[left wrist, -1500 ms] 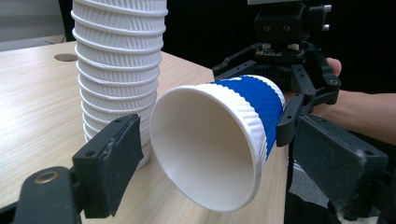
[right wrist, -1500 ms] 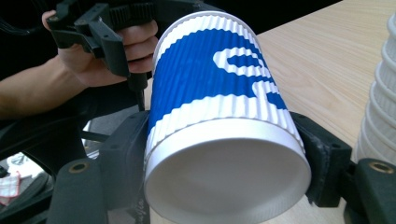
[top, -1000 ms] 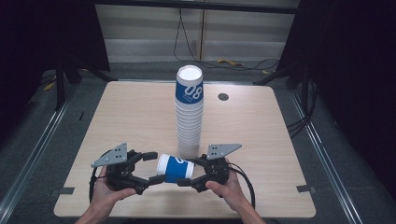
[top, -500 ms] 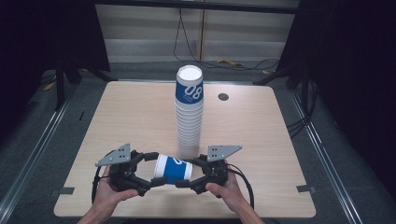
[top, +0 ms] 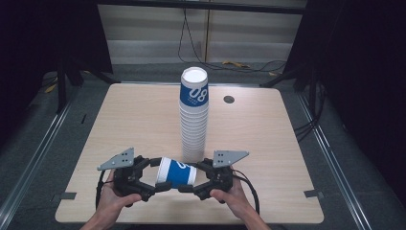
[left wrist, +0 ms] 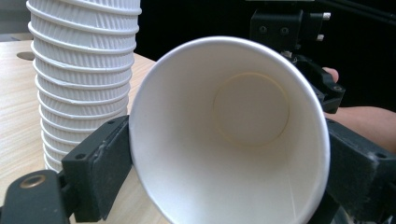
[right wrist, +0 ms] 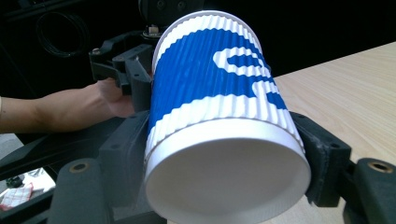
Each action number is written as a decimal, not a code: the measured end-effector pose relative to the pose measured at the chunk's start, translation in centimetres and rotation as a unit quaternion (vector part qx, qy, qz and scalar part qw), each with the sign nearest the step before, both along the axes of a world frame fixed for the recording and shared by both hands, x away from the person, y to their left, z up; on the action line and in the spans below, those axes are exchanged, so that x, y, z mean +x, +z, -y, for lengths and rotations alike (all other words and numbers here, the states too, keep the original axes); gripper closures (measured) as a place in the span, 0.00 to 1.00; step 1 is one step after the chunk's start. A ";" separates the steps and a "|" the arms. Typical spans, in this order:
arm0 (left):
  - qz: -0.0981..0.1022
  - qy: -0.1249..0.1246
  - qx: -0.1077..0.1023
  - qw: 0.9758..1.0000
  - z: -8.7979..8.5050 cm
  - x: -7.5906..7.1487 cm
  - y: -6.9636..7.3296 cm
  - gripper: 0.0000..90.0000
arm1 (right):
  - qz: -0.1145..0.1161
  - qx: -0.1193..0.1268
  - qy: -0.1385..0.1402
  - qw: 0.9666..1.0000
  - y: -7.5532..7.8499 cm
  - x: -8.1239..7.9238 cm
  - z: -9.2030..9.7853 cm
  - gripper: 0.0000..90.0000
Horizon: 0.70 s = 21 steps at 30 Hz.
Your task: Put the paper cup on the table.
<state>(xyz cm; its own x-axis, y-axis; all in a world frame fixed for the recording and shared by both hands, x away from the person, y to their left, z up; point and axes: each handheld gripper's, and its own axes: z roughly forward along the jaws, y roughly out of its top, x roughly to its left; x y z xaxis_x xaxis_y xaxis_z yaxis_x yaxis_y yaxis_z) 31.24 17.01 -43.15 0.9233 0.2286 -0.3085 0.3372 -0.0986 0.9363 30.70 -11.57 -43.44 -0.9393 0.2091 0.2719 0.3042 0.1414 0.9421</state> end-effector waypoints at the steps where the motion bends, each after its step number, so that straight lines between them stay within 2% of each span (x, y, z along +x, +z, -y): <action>1: 0.000 -0.002 -0.001 1.000 0.0 0.0 0.0 0.13 | -0.001 0.000 0.001 1.000 0.0 0.0 0.0 0.31; 6: -0.008 -0.008 -0.010 1.000 0.0 0.2 -0.1 0.13 | 0.000 -0.001 0.006 1.000 -0.1 0.0 -0.2 0.31; 9: -0.004 -0.013 -0.010 1.000 0.0 0.2 0.0 0.13 | -0.002 0.001 0.009 1.000 -0.2 0.0 -0.2 0.31; 12: 0.003 -0.014 -0.002 1.000 -0.1 0.2 0.2 0.14 | -0.004 0.000 0.011 1.000 -0.2 0.1 -0.2 0.31; 16: 0.002 -0.023 0.005 1.000 -0.3 0.3 0.1 0.15 | -0.004 -0.009 0.016 1.000 -0.3 0.1 -0.4 0.31; 21: 0.004 -0.023 0.010 1.000 -0.4 0.4 0.1 0.16 | -0.008 -0.017 0.020 1.000 -0.4 0.4 -0.4 0.31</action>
